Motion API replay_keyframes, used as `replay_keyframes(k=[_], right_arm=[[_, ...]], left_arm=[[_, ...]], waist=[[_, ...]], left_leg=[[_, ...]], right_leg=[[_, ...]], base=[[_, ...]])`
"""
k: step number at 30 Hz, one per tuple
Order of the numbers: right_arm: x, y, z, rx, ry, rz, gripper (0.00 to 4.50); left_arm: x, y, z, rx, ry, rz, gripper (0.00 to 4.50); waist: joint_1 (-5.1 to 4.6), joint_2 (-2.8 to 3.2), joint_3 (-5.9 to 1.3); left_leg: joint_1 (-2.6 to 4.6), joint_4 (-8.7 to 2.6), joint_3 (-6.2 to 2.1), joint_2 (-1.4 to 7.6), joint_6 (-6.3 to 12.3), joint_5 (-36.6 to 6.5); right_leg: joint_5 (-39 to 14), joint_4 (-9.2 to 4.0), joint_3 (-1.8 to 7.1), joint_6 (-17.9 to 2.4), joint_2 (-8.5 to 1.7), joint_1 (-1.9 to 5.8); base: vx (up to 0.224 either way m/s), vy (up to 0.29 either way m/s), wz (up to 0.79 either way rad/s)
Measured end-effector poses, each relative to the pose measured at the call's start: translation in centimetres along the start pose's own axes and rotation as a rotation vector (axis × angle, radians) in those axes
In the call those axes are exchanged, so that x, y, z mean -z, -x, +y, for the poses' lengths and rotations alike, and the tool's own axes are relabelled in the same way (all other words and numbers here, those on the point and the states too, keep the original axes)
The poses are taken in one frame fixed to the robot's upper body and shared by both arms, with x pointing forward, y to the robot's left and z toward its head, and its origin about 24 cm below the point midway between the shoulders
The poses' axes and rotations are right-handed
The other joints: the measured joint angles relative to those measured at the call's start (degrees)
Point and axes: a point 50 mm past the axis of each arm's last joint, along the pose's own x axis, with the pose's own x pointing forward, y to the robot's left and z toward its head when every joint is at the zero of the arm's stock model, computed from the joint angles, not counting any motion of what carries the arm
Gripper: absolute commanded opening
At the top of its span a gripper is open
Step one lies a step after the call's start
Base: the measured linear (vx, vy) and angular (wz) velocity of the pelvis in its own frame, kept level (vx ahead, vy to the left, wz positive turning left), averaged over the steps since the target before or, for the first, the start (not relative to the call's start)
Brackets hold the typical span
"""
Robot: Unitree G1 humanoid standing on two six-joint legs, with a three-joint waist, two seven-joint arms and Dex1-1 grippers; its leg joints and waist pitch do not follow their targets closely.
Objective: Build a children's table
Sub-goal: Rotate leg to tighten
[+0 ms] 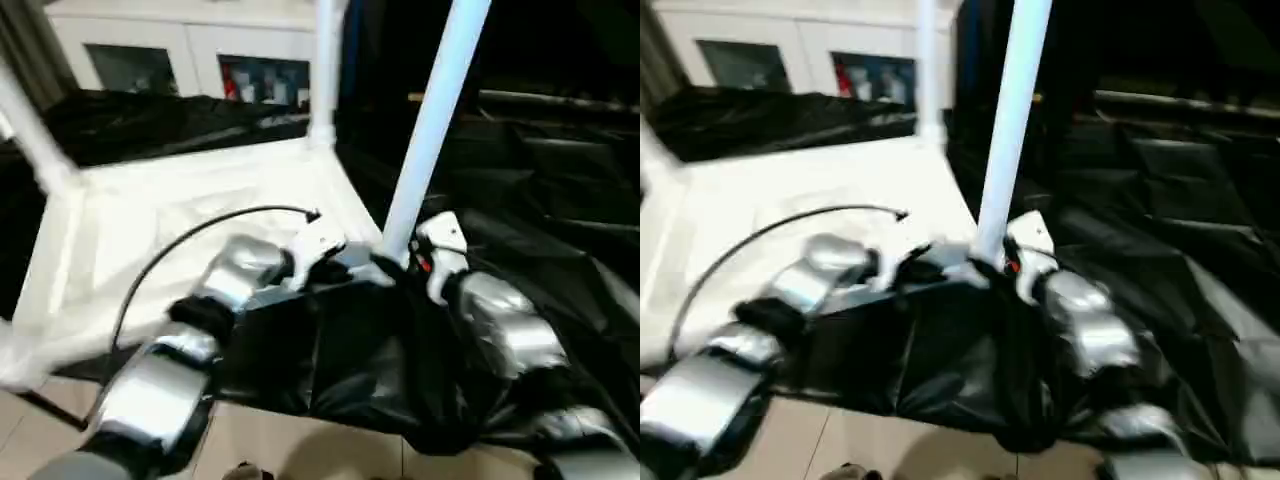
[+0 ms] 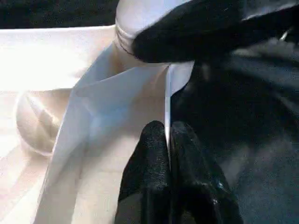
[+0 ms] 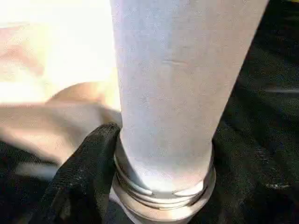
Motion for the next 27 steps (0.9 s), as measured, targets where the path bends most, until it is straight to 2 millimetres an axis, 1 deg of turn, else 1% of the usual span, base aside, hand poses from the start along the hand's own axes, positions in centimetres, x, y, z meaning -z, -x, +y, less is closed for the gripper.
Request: replay_keyframes(k=[1, 3, 7, 10, 11, 13, 15, 18, 20, 22, 23, 24, 25, 26, 27], right_arm=[[-0.2, -0.4, 0.1, 0.044, -0.008, 0.007, 2.69], [-0.5, -1.0, 0.2, 0.114, -0.015, 0.016, 2.69], [-0.7, -1.5, 0.7, 0.139, -0.017, 0.012, 2.69], [-0.6, -1.6, 0.8, 0.138, -0.018, 0.006, 2.69], [-0.6, -1.7, 0.8, 0.139, -0.019, 0.004, 3.25], [-0.6, -1.7, 0.7, 0.137, -0.031, -0.01, 3.25], [-0.6, -1.6, 0.5, 0.131, -0.039, -0.017, 3.56], [-0.3, -1.4, 0.3, 0.105, -0.029, -0.008, 3.66], [-0.2, -0.8, -0.5, 0.055, -0.001, -0.013, 3.92], [-0.3, -0.3, -1.1, 0.011, 0.027, -0.013, 3.92], [-0.3, 0.5, -1.4, -0.059, 0.071, -0.023, 3.92], [-0.3, 0.8, -1.5, -0.089, 0.088, -0.022, 3.92], [0.0, 1.8, -1.9, -0.152, 0.139, -0.013, 3.92], [0.6, 3.0, -2.5, -0.222, 0.185, 0.013, 3.92], [1.0, 3.6, -2.7, -0.258, 0.204, 0.03, 3.92]], left_arm=[[-0.3, -0.5, -0.2, -0.03, 0.014, -0.001, 0.0], [-0.7, -1.0, -0.5, -0.079, 0.025, 0.004, 0.0], [-0.9, -1.2, -0.4, -0.104, 0.036, 0.003, 0.0], [-0.8, -1.1, -0.3, -0.109, 0.038, 0.005, 0.0], [-0.8, -1.1, -0.3, -0.112, 0.038, 0.005, 0.0], [-0.8, -1.1, -0.3, -0.114, 0.038, 0.006, 0.0], [-0.7, -1.0, -0.1, -0.118, 0.036, 0.006, 0.0], [-0.7, -0.9, -0.1, -0.107, 0.027, 0.003, 0.0], [-0.6, -0.6, 0.1, -0.075, 0.008, 0.0, 0.0], [-0.4, -0.3, 0.3, -0.056, -0.001, -0.001, 0.0], [-0.4, -0.1, 0.3, -0.03, -0.02, -0.004, 0.0], [-0.2, 0.0, 0.4, -0.02, -0.025, -0.006, 0.0], [-0.2, 0.2, 0.4, 0.007, -0.043, -0.007, 0.0], [0.2, 0.8, 0.7, 0.037, -0.067, -0.011, 0.0], [0.5, 1.2, 0.9, 0.055, -0.082, -0.011, 0.0]], waist=[[-0.28, 0.0, 0.0], [-0.45, 0.07, -0.04], [-0.24, 0.06, -0.06], [-0.33, 0.02, -0.08], [-0.37, 0.02, -0.08], [-0.41, 0.02, -0.08], [-0.55, 0.03, -0.08], [-0.61, 0.04, -0.07], [-0.37, 0.06, -0.05], [-0.35, 0.09, -0.04], [-0.12, 0.09, -0.03], [-0.01, 0.1, -0.04], [0.16, 0.12, -0.03], [0.59, 0.14, -0.04], [0.64, 0.14, -0.04]], left_leg=[[-0.01, 0.0, 0.0, 0.0, 0.0, 0.0], [0.0, -0.08, -0.02, 0.0, 0.0, 0.0], [-0.01, -0.21, -0.13, 0.02, -0.01, 0.0], [-0.01, -0.19, -0.11, 0.02, 0.0, 0.0], [-0.01, -0.18, -0.1, 0.02, 0.0, 0.0], [-0.01, -0.18, -0.09, 0.02, 0.0, 0.0], [0.0, -0.19, -0.09, 0.02, 0.0, 0.0], [-0.03, -0.23, -0.1, 0.02, 0.0, 0.0], [-0.07, -0.24, -0.11, 0.03, 0.0, 0.0], [-0.11, -0.24, -0.11, 0.03, 0.0, 0.0], [-0.15, -0.24, -0.12, 0.04, 0.0, 0.0], [-0.15, -0.24, -0.12, 0.04, 0.01, 0.0], [-0.17, -0.23, -0.12, 0.04, 0.01, 0.0], [-0.16, -0.21, -0.12, 0.04, 0.02, 0.0], [-0.16, -0.19, -0.12, 0.05, 0.03, 0.0]], right_leg=[[0.0, 0.01, 0.0, 0.0, 0.0, -0.01], [0.0, 0.03, -0.03, 0.0, 0.0, -0.02], [0.0, 0.08, -0.15, 0.0, 0.02, -0.02], [0.0, 0.07, -0.13, 0.0, 0.02, -0.02], [0.0, 0.06, -0.12, 0.0, 0.02, -0.02], [0.0, 0.05, -0.11, 0.0, 0.02, -0.03], [0.0, 0.06, -0.12, 0.0, 0.02, -0.06], [0.0, 0.07, -0.14, 0.0, 0.02, -0.11], [0.0, 0.06, -0.16, 0.0, 0.02, -0.12], [0.0, 0.06, -0.16, 0.0, 0.02, -0.15], [0.0, 0.03, -0.19, 0.1, 0.02, -0.15], [0.0, 0.02, -0.19, 0.1, 0.02, -0.15], [0.0, 0.0, -0.19, 0.1, 0.02, -0.15], [0.0, -0.02, -0.18, 0.1, 0.02, -0.13], [0.0, -0.02, -0.17, 0.1, 0.03, -0.14]], base=[[0.0, 0.0, 0.0], [0.0, 0.0, 0.0], [0.0, 0.0, 0.0], [0.0, 0.0, 0.0], [0.0, 0.0, 0.0], [0.0, 0.0, 0.0], [0.0, 0.0, 0.0], [0.0, 0.0, 0.0], [0.0, 0.0, 0.0], [0.0, 0.0, 0.0], [0.0, 0.0, 0.0], [0.0, 0.0, 0.0], [0.0, 0.0, 0.0], [0.0, 0.0, 0.0], [0.0, 0.0, 0.0]])
